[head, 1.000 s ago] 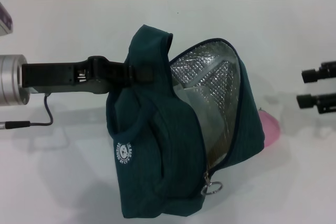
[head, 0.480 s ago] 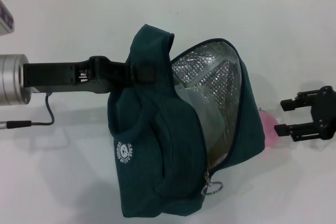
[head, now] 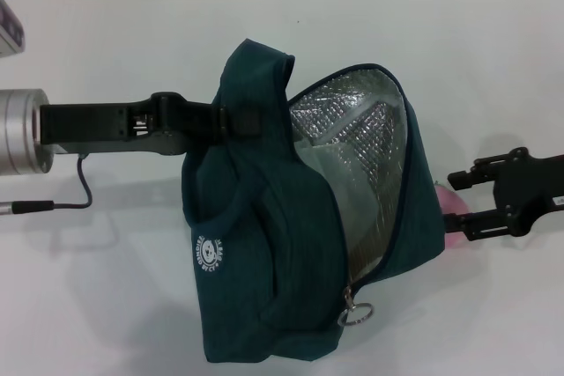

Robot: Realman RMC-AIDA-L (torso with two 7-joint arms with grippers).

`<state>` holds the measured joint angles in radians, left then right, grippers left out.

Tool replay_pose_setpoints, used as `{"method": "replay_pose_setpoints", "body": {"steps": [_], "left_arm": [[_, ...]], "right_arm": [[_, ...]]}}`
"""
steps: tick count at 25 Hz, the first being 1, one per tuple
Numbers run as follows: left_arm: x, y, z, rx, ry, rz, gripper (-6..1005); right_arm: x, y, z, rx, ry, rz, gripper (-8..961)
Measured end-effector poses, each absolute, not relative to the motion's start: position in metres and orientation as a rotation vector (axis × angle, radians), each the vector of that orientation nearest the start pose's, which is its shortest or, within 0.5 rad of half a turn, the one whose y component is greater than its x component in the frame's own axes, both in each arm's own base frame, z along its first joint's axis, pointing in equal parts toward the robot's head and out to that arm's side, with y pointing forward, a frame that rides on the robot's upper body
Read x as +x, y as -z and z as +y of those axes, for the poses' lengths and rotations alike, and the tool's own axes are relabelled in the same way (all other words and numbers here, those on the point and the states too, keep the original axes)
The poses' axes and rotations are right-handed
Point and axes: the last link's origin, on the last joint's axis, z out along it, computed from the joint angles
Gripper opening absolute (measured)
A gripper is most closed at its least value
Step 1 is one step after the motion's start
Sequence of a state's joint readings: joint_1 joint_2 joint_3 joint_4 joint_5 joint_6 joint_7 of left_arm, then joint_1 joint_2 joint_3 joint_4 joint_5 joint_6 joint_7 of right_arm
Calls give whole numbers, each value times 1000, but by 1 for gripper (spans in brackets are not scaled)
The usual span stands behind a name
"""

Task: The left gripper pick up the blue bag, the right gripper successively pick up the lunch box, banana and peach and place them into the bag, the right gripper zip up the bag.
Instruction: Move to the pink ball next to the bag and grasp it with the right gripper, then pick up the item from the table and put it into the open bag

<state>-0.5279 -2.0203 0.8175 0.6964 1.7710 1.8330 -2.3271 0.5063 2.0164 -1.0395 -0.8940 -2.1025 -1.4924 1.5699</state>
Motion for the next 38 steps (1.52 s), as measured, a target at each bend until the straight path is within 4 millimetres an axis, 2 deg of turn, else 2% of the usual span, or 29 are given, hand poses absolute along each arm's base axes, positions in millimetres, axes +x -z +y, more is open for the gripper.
{"method": "replay_pose_setpoints", "body": {"steps": [10, 21, 27, 29, 31, 35, 38], "left_arm": [[-220, -31, 315, -2669, 1051, -1816, 55], [-219, -31, 315, -2671, 1052, -1813, 55], [-220, -31, 314, -2667, 1053, -1817, 55], [-220, -31, 314, -2666, 1054, -1818, 55], [-221, -31, 314, -2663, 1056, -1820, 55], [-222, -31, 313, -2660, 1058, -1822, 55], [-222, -31, 313, -2659, 1059, -1823, 55]], "right_arm": [[253, 4, 346, -2935, -145, 479, 646], [253, 2, 346, -2928, -143, 464, 238], [252, -8, 344, -2906, -152, 440, 203], [251, -16, 342, -2901, -191, 446, 191], [247, -34, 340, -2883, -280, 457, 179], [231, -75, 331, -2836, -538, 396, 150], [215, -99, 325, -2796, -719, 312, 116]]}}
